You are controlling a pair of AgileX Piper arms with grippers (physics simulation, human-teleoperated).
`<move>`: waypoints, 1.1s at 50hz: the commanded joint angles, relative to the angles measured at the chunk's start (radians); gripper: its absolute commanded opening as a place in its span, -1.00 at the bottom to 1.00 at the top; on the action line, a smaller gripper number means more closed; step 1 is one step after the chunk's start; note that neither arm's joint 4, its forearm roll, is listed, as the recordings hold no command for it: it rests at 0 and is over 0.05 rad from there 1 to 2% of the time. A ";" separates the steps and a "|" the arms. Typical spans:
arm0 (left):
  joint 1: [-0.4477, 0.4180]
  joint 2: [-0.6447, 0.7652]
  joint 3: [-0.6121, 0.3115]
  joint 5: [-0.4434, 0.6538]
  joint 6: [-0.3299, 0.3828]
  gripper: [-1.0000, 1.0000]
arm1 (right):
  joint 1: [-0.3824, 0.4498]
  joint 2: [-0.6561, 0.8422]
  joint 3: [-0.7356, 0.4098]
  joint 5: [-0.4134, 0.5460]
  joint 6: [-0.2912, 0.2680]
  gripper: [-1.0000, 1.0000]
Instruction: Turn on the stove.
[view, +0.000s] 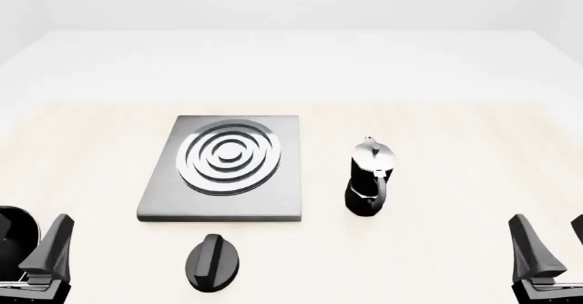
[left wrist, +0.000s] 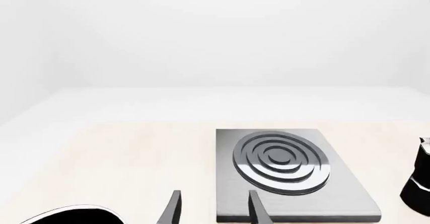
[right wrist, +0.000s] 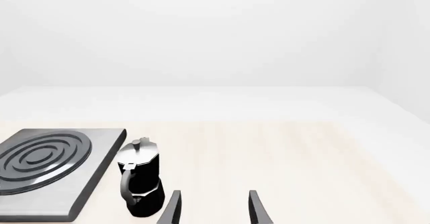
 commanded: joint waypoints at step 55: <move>-0.339 0.895 -0.412 0.062 0.069 1.00 | -0.015 0.088 0.001 -0.057 -0.013 1.00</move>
